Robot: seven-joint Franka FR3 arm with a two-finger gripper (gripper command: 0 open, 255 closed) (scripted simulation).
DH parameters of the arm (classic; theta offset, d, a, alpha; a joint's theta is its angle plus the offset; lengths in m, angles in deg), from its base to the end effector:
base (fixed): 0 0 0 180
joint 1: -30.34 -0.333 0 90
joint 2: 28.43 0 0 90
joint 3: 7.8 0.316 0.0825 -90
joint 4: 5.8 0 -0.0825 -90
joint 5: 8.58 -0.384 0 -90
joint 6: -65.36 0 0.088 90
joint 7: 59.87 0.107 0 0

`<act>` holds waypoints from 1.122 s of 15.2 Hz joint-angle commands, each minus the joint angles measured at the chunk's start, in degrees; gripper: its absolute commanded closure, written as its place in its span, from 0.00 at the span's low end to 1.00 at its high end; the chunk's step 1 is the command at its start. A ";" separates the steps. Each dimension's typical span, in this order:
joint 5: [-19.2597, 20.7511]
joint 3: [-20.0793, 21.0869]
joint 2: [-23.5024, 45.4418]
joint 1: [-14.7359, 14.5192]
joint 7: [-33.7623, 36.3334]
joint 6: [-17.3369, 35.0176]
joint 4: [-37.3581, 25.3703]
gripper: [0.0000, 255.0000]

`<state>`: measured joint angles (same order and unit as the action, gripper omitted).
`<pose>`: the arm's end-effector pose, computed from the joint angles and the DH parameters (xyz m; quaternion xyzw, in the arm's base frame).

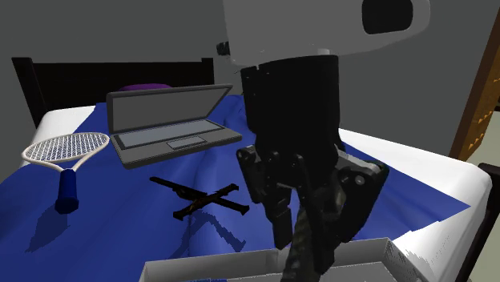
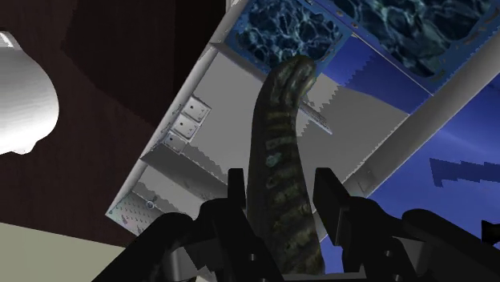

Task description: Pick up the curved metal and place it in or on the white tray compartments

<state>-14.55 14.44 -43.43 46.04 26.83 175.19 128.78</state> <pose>0.4391 0.0603 0.4124 0.7403 -0.6658 -0.0630 0.0684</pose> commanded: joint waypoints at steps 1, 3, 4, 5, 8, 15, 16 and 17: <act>-0.16 -0.37 -0.77 0.10 -0.73 0.84 1.59 1.00; -0.04 -0.18 -0.04 0.11 -0.58 2.50 2.54 1.00; 0.02 -0.08 0.35 0.12 -0.49 3.33 3.01 1.00; 0.10 0.01 0.75 0.13 -0.41 4.17 3.46 1.00; 0.36 0.30 2.05 0.18 -0.11 6.70 4.73 1.00; 1.31 0.92 5.56 0.36 0.80 12.52 7.22 1.00; 1.31 0.92 5.55 0.36 0.80 12.52 7.23 1.00; 1.31 0.91 5.55 0.35 0.80 12.52 7.22 1.00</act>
<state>-13.21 15.25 -38.15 46.45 27.55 187.42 135.76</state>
